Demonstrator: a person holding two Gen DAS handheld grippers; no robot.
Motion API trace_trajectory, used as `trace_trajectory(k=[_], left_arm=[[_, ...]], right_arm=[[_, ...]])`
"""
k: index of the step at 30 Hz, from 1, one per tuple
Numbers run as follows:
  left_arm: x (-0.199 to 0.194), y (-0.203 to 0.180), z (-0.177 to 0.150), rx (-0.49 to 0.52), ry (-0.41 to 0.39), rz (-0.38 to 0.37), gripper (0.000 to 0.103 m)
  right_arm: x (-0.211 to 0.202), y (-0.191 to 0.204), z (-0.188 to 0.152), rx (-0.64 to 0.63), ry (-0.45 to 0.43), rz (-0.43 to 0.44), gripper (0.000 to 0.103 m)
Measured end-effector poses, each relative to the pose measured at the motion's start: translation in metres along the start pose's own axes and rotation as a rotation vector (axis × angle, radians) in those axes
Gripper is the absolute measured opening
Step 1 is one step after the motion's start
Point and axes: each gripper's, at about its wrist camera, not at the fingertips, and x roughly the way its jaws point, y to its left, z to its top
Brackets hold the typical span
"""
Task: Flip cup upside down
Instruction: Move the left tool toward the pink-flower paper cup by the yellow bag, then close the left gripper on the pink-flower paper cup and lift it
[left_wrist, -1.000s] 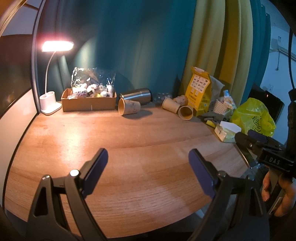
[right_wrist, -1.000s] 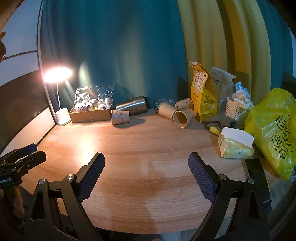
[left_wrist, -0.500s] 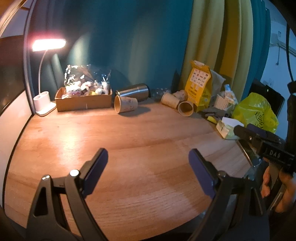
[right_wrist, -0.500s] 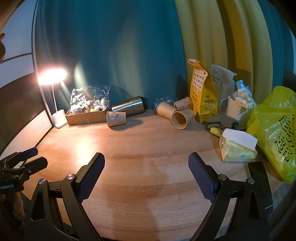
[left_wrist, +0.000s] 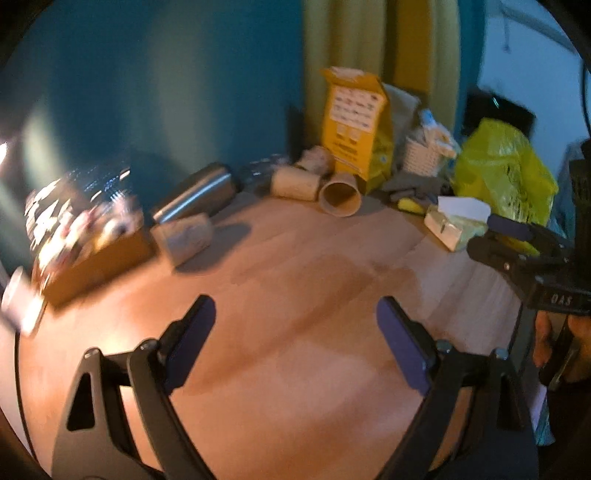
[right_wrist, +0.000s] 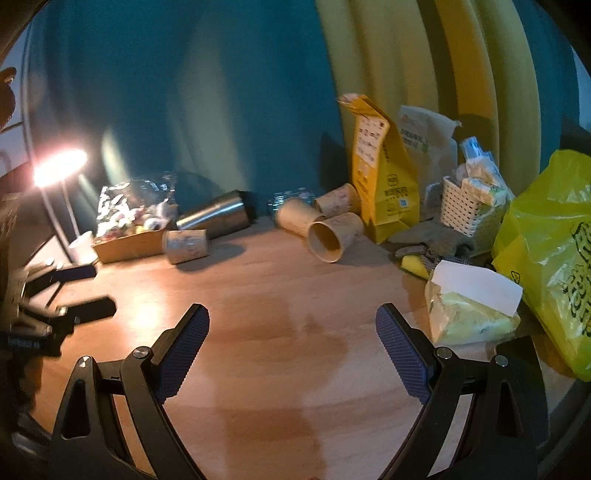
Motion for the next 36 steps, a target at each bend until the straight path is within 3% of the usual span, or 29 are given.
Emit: trace_trajectory(k=[10, 17, 22, 28, 30, 35, 36], left_arm=[[0.137, -0.026, 0.132, 0.335, 0.106, -0.093, 0.09], [0.23, -0.033, 0.206, 0.376, 0.183, -0.169, 0.089], [0.294, -0.033, 0.23, 0.398, 0.231, -0.159, 0.089], [0.343, -0.034, 0.234, 0.425, 0.276, -0.154, 0.089], [0.355, -0.036, 0.234, 0.433, 0.293, -0.146, 0.079], [0.376, -0.041, 0.232, 0.475, 0.311, -0.116, 0.073], [0.379, -0.042, 0.233, 0.474, 0.308, -0.107, 0.068]], right_arm=[[0.064, -0.075, 0.03, 0.121, 0.011, -0.041, 0.094], [0.091, -0.107, 0.06, 0.149, -0.028, -0.077, 0.094], [0.123, -0.129, 0.074, 0.183, -0.001, -0.123, 0.094], [0.149, -0.157, 0.073, 0.295, 0.045, -0.163, 0.094], [0.154, -0.162, 0.071, 0.318, 0.056, -0.166, 0.094], [0.157, -0.164, 0.07, 0.317, 0.046, -0.164, 0.094], [0.159, -0.163, 0.07, 0.317, 0.047, -0.165, 0.094]])
